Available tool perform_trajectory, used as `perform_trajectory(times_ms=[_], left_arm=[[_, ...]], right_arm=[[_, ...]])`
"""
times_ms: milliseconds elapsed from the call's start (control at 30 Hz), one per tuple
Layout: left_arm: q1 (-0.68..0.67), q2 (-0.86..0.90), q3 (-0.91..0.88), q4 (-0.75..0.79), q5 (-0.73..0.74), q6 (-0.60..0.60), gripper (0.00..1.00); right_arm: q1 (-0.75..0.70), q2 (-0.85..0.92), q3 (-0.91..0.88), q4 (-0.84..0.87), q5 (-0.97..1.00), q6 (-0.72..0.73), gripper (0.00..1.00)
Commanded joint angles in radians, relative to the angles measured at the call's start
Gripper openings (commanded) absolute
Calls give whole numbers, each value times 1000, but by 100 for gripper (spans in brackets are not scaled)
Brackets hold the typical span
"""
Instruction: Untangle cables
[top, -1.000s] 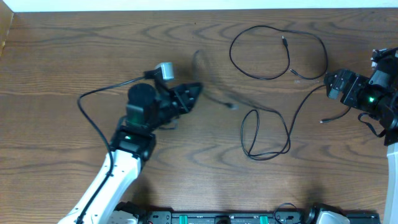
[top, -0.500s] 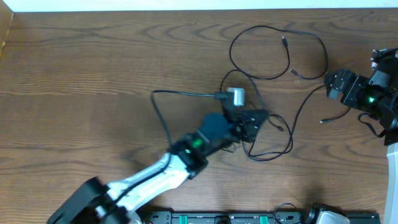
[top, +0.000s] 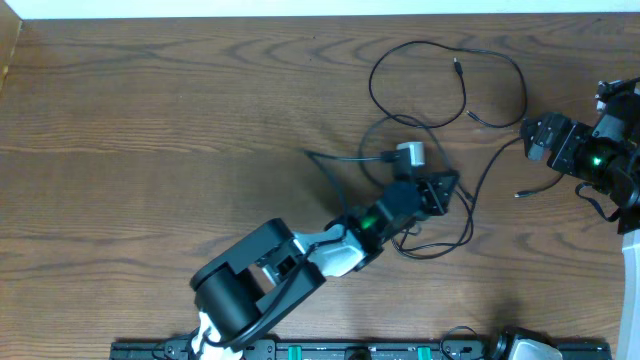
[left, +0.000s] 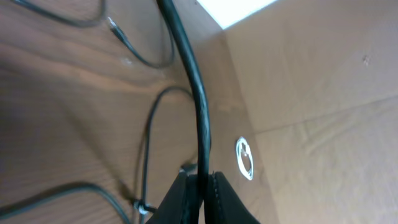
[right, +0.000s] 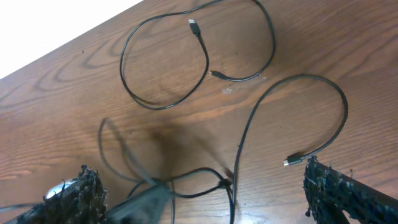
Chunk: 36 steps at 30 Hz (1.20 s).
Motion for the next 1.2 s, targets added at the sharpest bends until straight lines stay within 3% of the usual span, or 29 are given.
perform_trajectory(times_ms=[0, 100, 167, 233, 267, 400, 733, 900, 1033, 1167], left_arm=[[-10, 14, 87, -78, 138, 77, 13], [-11, -13, 110, -216, 235, 197, 22], [-14, -44, 110, -341, 264, 239, 43], [-17, -81, 110, -480, 266, 274, 79], [-18, -100, 110, -538, 266, 288, 86], [-17, -197, 110, -694, 266, 360, 87], [-16, -526, 110, -828, 121, 540, 88], [-6, -670, 110, -1014, -141, 570, 88], [14, -765, 110, -1174, -409, 569, 89], [38, -826, 110, -1277, -586, 554, 90]], right_arm=[[-5, -8, 0, -1, 24, 7, 99], [-5, -8, 0, 0, 29, 7, 99], [-5, -8, 0, 0, 29, 7, 99], [-5, -8, 0, 1, 29, 7, 99], [-5, -8, 0, 0, 29, 8, 99], [-5, -6, 0, 0, 28, 8, 99], [15, 6, -71, 3, -20, 54, 99], [40, 30, -129, 54, -84, 52, 99], [84, 68, -193, 182, -84, 52, 99], [150, 153, -235, 361, -78, 52, 99]])
